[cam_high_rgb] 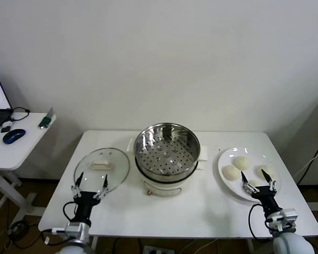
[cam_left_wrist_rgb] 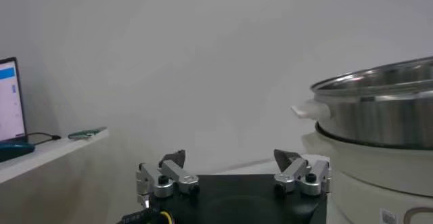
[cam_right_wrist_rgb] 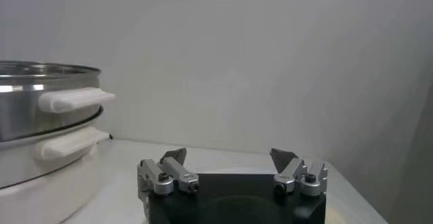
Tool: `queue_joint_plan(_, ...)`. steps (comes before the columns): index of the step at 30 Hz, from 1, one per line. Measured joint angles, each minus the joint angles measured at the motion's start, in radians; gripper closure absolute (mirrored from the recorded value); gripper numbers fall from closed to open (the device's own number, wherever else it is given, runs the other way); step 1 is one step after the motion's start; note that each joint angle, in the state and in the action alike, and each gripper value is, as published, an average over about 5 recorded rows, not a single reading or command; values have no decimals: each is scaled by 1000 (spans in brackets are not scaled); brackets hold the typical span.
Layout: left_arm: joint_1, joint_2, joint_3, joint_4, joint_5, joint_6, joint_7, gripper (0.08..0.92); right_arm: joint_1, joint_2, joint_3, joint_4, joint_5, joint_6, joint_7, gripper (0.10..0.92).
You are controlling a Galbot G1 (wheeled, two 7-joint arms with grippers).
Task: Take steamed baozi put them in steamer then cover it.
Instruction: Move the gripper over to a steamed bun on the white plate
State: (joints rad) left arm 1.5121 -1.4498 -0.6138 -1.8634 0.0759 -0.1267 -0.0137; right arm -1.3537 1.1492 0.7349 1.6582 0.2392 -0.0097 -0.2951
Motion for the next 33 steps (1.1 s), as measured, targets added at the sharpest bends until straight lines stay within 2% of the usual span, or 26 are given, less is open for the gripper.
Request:
queue_joint_plan(4,-4,2,0,3,3,4,2,177,46,-81,-23,-36,-34,-32,-79,203)
queue_joint_plan(10,-5,7,3,4,6,11,7,177,199,-270,-112,-147,-126,-45,-293,203)
queue_joint_plan(18,-8,14,4,9,9,20,15,177,531,-456,-392,-326,-316,13,-578,203)
queue_joint_plan(26,-14,14,2,16,9,32,11,177,906,-525,-765,-501,-463,78,-754,203)
queue_joint_plan(33,-22,16,-1,27,9,40,8,177,1110,-487,-983,-654,-566,120,-822,203)
